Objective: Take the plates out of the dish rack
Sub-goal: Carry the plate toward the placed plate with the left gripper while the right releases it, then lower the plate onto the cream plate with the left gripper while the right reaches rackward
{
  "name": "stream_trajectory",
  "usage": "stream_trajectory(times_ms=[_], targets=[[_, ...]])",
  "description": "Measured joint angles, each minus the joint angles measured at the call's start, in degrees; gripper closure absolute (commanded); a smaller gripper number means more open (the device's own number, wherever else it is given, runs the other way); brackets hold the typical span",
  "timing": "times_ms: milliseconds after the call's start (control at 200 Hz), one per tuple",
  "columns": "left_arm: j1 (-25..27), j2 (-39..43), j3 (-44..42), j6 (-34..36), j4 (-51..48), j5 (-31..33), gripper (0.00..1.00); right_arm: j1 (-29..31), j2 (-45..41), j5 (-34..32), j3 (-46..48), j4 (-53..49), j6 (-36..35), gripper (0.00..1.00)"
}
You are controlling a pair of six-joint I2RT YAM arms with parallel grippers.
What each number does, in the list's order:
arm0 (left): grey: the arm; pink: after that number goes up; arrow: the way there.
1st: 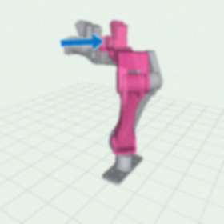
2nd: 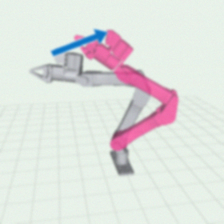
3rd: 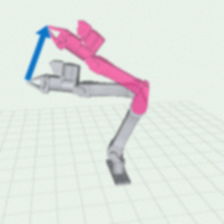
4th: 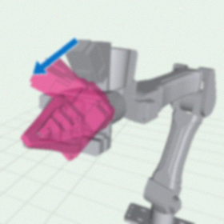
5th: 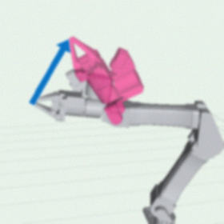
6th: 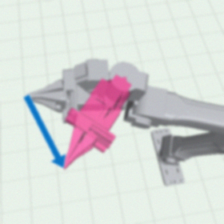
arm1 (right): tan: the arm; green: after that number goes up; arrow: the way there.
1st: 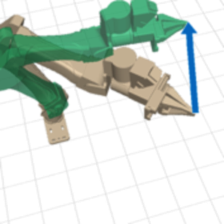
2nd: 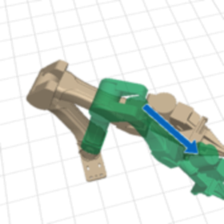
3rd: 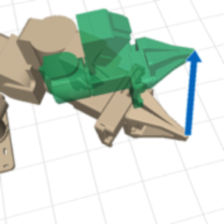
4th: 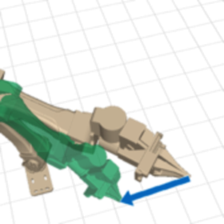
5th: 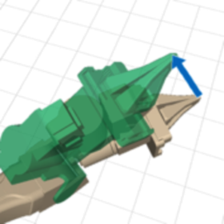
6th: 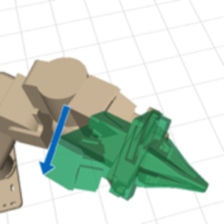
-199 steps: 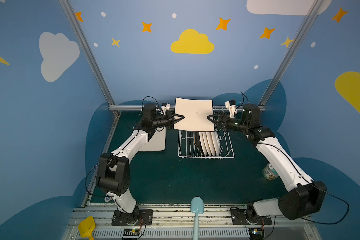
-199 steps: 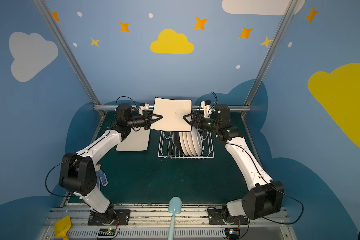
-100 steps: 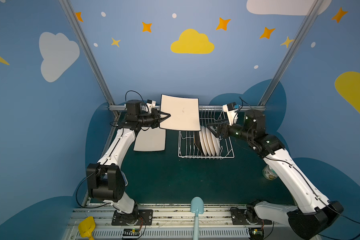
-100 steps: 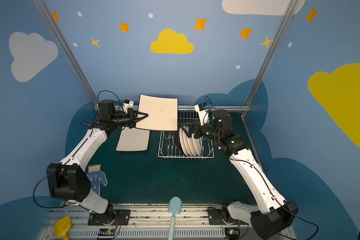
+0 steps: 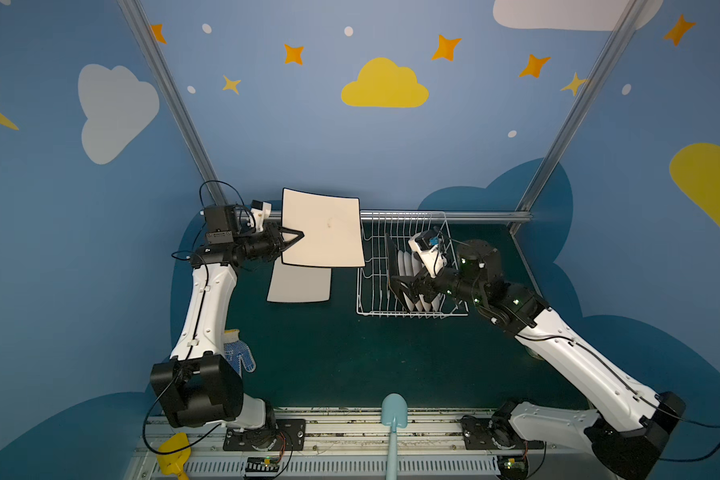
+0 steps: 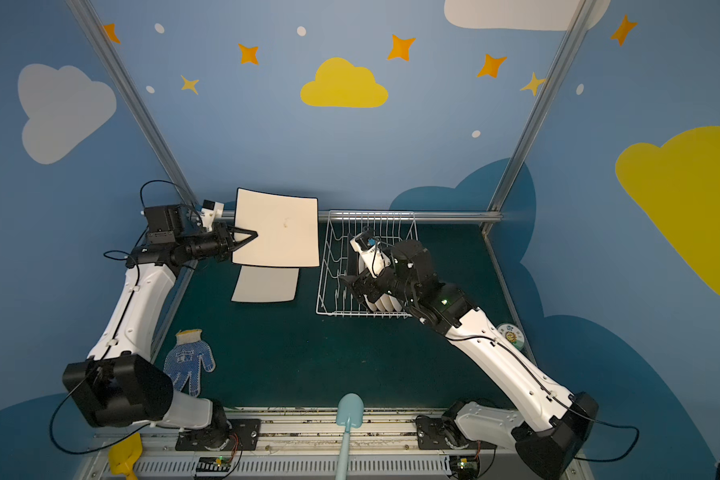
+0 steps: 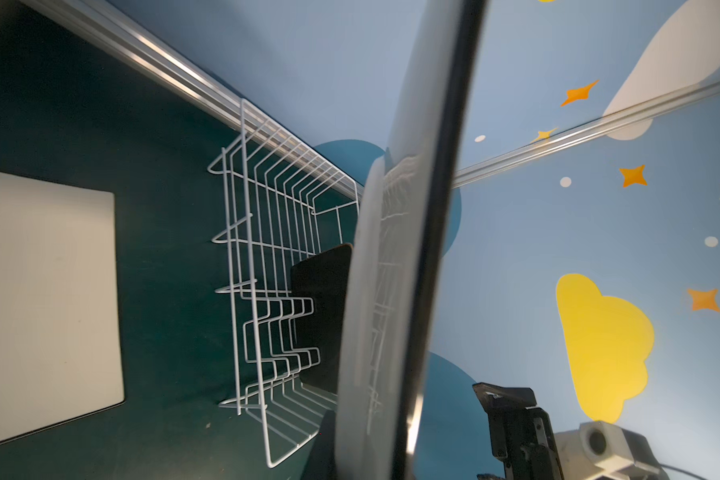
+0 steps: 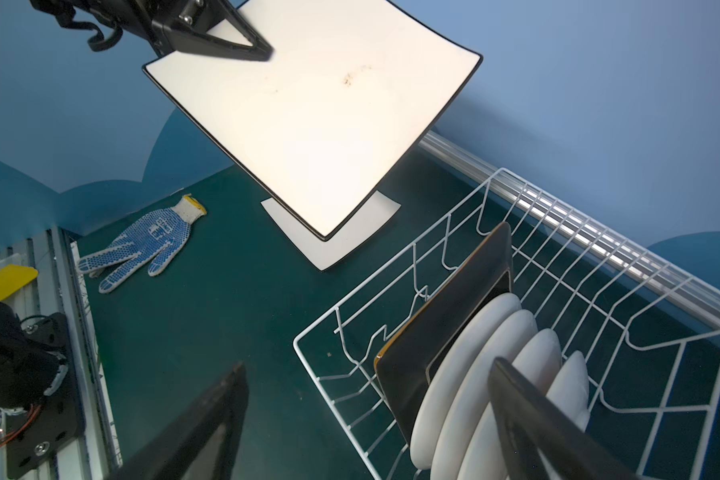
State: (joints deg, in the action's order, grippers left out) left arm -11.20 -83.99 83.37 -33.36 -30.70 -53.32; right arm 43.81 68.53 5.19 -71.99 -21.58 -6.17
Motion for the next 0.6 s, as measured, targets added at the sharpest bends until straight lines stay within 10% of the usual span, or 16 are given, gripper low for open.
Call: stream_trajectory(times_ms=[601], targets=[[-7.0, -7.4, 0.3, 19.7, -10.3, 3.1, 0.97, 7.1, 7.3, -3.7, -0.2, 1.2, -2.3, 0.09]])
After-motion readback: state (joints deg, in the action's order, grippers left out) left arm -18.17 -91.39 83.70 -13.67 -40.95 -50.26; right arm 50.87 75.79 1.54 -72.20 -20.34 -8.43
